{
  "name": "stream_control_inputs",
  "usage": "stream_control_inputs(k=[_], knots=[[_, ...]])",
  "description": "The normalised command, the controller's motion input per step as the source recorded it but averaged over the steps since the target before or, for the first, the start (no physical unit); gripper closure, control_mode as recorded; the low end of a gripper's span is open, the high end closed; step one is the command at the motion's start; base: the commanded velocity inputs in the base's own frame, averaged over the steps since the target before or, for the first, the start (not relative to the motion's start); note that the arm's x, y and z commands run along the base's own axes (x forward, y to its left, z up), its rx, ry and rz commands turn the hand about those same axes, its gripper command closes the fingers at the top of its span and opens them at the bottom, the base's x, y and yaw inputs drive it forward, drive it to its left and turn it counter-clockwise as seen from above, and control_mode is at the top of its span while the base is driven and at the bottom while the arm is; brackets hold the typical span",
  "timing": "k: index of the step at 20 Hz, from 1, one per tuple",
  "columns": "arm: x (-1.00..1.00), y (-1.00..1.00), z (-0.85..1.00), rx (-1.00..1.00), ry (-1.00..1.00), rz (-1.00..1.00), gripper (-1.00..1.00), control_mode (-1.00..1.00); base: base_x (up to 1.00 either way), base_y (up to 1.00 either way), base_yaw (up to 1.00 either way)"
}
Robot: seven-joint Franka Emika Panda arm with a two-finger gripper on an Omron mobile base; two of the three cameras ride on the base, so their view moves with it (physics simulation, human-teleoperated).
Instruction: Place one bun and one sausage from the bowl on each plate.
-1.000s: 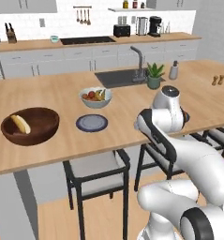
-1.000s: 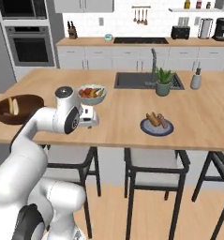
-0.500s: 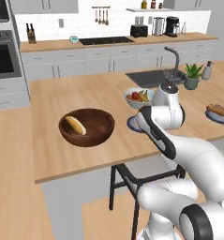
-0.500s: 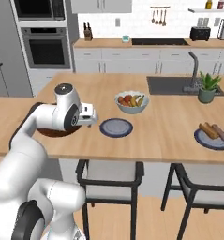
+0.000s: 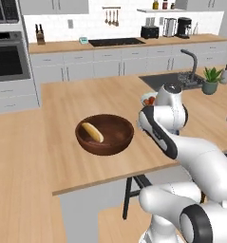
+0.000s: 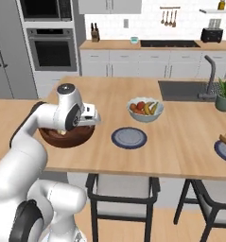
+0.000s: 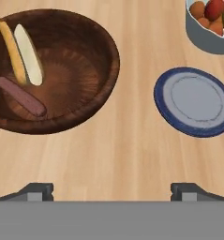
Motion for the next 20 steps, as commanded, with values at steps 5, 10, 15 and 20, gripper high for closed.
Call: stream_control_inputs(k=[5,10,15,20], knots=[[0.0,0.0,0.0,0.0,0.0,0.0,-1.0,1.0,0.52,0.29,0.1],[0.0,0.0,0.0,0.0,0.0,0.0,-1.0,1.0,1.0,0.32,-0.02],[1.0,0.96,0.0,0.03,0.11,-0.01,-1.0,-1.0,0.0,0.0,0.0],[0.92,0.67,-0.17,0.2,0.3,-0.04,-1.0,-1.0,0.0,0.0,0.0]])
